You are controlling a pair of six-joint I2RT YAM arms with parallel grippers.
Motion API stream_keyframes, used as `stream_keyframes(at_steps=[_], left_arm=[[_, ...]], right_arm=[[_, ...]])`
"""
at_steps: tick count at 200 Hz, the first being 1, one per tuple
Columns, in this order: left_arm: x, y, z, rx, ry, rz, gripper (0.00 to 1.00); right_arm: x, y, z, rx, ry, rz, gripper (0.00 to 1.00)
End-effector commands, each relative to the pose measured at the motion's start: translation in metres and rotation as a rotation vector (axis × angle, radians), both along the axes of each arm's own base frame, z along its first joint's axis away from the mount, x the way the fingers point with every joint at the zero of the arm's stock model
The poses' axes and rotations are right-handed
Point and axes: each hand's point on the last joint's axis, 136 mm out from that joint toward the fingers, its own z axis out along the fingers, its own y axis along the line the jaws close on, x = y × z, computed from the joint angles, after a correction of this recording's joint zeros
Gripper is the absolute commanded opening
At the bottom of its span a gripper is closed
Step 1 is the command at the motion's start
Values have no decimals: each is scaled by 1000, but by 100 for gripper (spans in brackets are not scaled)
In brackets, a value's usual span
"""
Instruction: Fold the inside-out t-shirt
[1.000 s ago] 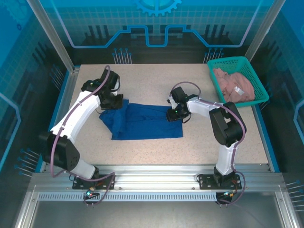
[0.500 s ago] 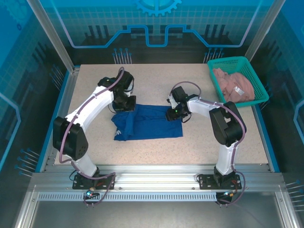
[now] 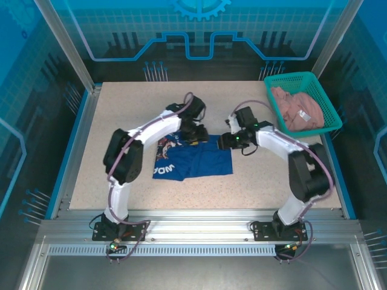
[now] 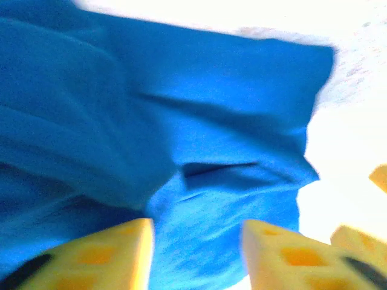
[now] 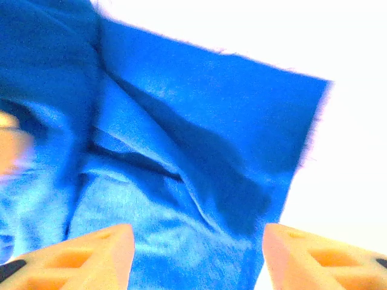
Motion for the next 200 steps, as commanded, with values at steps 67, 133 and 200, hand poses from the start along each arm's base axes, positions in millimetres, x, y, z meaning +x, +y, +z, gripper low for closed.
stream_keyframes(at_steps=[67, 133, 200], left_arm=[[-26, 46, 92, -145, -271, -12, 64], [-58, 148, 11, -79, -175, 169, 84], [-55, 121, -14, -238, -104, 124, 87]], right_arm=[[-43, -35, 50, 53, -186, -141, 72], [20, 94, 42, 8, -254, 80, 93], [48, 119, -15, -283, -237, 97, 100]])
